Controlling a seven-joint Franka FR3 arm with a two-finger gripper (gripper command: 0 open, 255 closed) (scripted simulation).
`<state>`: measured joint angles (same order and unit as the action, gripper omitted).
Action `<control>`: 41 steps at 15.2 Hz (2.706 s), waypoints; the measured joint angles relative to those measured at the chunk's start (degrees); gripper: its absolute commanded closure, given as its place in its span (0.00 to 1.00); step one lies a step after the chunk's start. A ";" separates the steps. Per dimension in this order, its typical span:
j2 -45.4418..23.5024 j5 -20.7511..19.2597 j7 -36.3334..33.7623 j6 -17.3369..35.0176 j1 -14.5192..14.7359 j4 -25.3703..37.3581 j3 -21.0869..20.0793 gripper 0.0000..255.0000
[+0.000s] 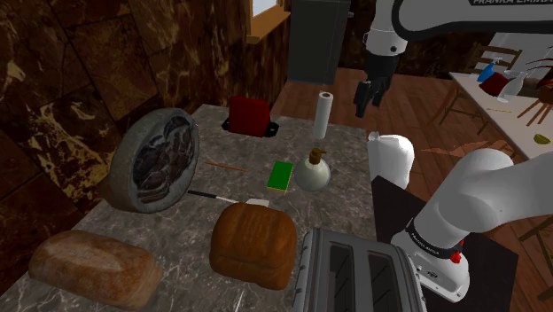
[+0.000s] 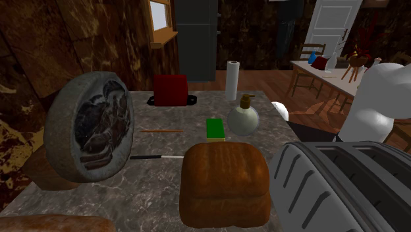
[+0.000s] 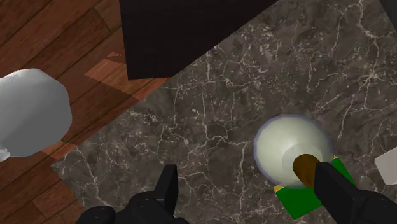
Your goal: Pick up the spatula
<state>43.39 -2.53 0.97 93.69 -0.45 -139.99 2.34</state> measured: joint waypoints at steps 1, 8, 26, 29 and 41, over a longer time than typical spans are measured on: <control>0.00 0.00 0.00 0.00 0.00 0.00 0.00 0.00; -7.80 2.56 -0.75 9.62 3.49 -0.96 -3.25 0.00; -38.87 3.63 -4.06 33.26 11.76 9.67 -13.52 0.00; -44.25 2.29 -4.65 36.16 12.81 12.59 -14.72 0.00; -65.73 -5.68 -9.14 41.30 19.81 30.03 -17.45 0.00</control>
<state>-22.35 -8.21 -8.16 135.00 19.35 -109.96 -15.11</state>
